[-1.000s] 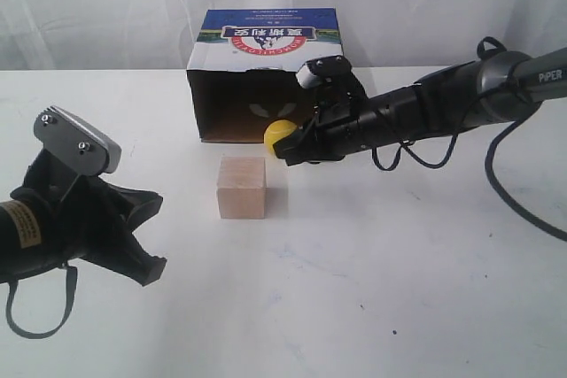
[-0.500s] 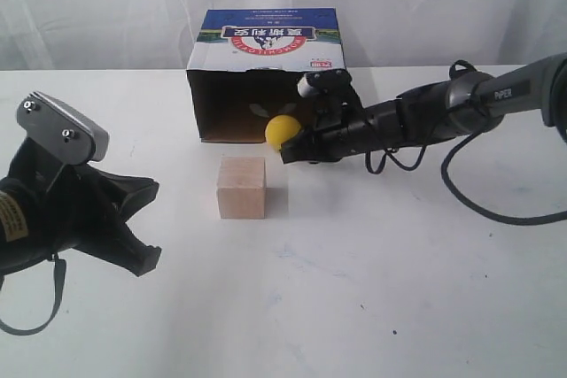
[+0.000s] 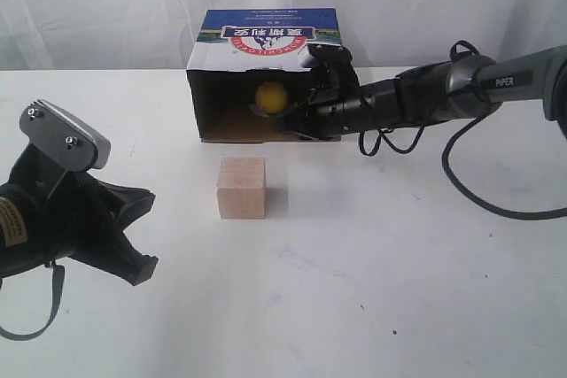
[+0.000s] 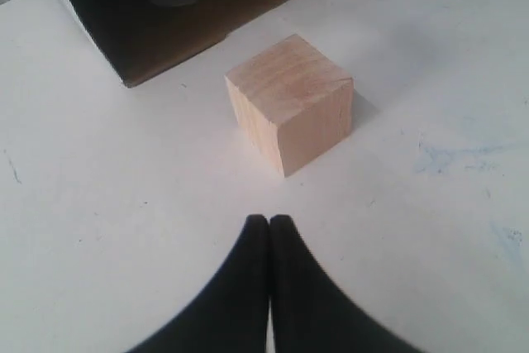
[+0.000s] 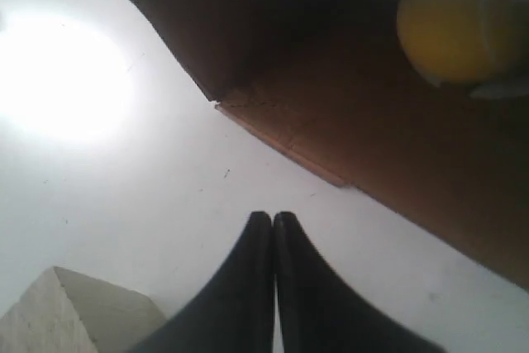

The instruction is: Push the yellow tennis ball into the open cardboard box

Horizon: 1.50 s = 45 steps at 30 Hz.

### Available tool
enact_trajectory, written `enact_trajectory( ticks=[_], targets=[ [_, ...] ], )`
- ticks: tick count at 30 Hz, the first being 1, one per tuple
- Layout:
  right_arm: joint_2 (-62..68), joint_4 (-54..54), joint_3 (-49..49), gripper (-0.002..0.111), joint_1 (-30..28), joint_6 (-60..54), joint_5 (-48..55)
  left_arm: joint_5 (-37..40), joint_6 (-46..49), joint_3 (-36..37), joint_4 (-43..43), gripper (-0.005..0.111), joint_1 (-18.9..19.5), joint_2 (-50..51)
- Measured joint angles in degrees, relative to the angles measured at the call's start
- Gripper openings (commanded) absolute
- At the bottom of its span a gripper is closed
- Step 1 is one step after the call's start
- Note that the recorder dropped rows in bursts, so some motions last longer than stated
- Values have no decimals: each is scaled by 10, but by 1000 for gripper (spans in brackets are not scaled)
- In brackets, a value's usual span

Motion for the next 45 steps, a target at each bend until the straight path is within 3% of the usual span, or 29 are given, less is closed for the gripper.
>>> enact_trajectory(
  ticks=[4, 7, 11, 16, 20, 25, 34, 41, 45],
  targets=[
    [-22, -52, 14, 0, 0, 74, -1, 8, 6, 0, -2, 0, 0, 0],
    [-74, -82, 70, 0, 0, 107, -27, 8, 36, 0, -51, 0, 0, -2],
    [-191, -96, 199, 0, 0, 119, -97, -13, 136, 13, -204, 0, 0, -31],
    [-385, -103, 381, 0, 0, 121, -212, -96, 268, 49, -422, 0, 0, -123],
    [-557, -103, 496, 0, 0, 123, -323, -109, 343, 76, -515, 0, 0, -226],
    [-754, -102, 575, 0, -1, 125, -359, -52, 397, 85, -534, 0, 0, -377],
    [-1064, -102, 600, 0, -1, 51, -368, 10, 494, 85, -540, 0, 0, -592],
    [-1166, -101, 667, 0, -1, 40, -358, 231, 608, 87, -583, 0, 0, -664],
    [-1173, -101, 727, 0, -1, 40, -343, 324, 615, 92, -523, 0, 0, -668]
  ],
)
